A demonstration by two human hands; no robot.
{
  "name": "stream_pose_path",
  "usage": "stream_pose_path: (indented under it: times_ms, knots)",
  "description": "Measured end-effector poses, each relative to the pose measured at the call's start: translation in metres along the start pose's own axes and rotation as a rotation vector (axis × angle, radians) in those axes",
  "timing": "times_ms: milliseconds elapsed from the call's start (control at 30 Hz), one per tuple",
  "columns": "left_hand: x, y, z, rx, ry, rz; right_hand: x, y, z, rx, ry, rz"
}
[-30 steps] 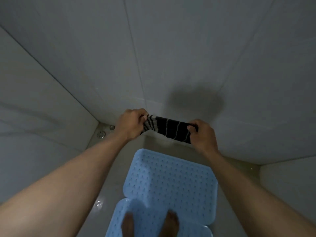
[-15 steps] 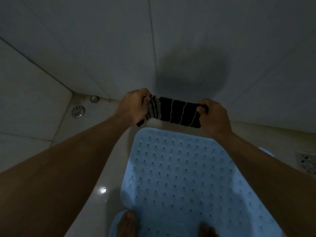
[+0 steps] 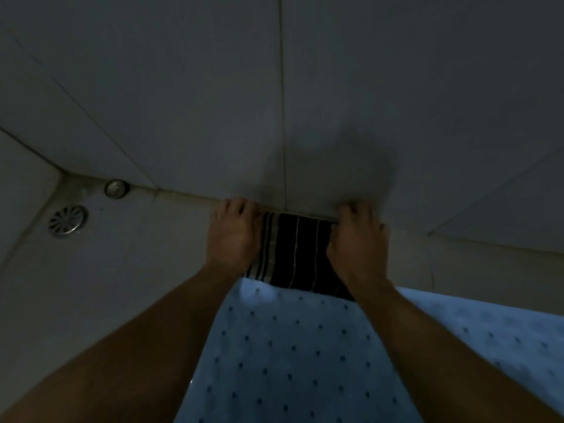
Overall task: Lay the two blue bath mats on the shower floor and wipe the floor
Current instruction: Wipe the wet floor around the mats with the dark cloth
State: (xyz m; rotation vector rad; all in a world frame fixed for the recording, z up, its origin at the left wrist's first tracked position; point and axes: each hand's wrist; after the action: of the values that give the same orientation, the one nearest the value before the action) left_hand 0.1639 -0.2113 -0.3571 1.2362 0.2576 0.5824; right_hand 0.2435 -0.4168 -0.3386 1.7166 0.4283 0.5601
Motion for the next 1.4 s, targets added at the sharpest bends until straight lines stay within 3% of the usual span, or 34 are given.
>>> stream_pose_path:
  times_ms: [67, 167, 300, 433, 633, 767, 967, 1200, 1400]
  knots:
    - [-0.013, -0.018, 0.001, -0.013, -0.036, -0.043, -0.005, -0.015, -0.018, 0.038, 0.081, 0.009]
    - [-0.03, -0.035, -0.001, -0.032, -0.093, -0.152, -0.02, -0.042, -0.032, 0.186, 0.068, -0.117]
    - [-0.035, -0.037, -0.002, 0.048, -0.068, -0.274, -0.038, -0.058, -0.024, 0.162, 0.11, -0.293]
    - [-0.036, -0.037, 0.004, 0.143, -0.036, -0.39, -0.037, -0.059, -0.018, 0.133, 0.105, -0.331]
    - [-0.042, -0.041, 0.009, 0.324, 0.057, -0.407, -0.038, -0.061, -0.012, 0.137, 0.102, -0.316]
    - [-0.036, -0.041, 0.018, 0.366, -0.014, -0.36, -0.035, -0.057, 0.0, 0.124, 0.117, -0.322]
    - [-0.038, -0.051, 0.047, 0.25, -0.048, -0.393, -0.043, -0.048, 0.033, 0.116, 0.093, -0.332]
    - [-0.05, -0.061, 0.08, 0.286, 0.061, -0.402, -0.052, -0.042, 0.058, 0.115, 0.066, -0.345]
    - [-0.054, -0.067, 0.118, 0.293, 0.027, -0.466, -0.062, -0.03, 0.095, 0.119, 0.024, -0.356]
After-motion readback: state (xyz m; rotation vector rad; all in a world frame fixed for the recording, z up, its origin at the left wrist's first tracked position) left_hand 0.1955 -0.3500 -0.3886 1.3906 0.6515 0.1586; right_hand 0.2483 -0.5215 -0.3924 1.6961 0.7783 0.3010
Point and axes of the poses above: each hand's wrist, its own x-axis towards the middle knuckle, its own y-axis out of the back of the hand, z = x × y, and after that the axes turned 13 degrees about y, right-handed
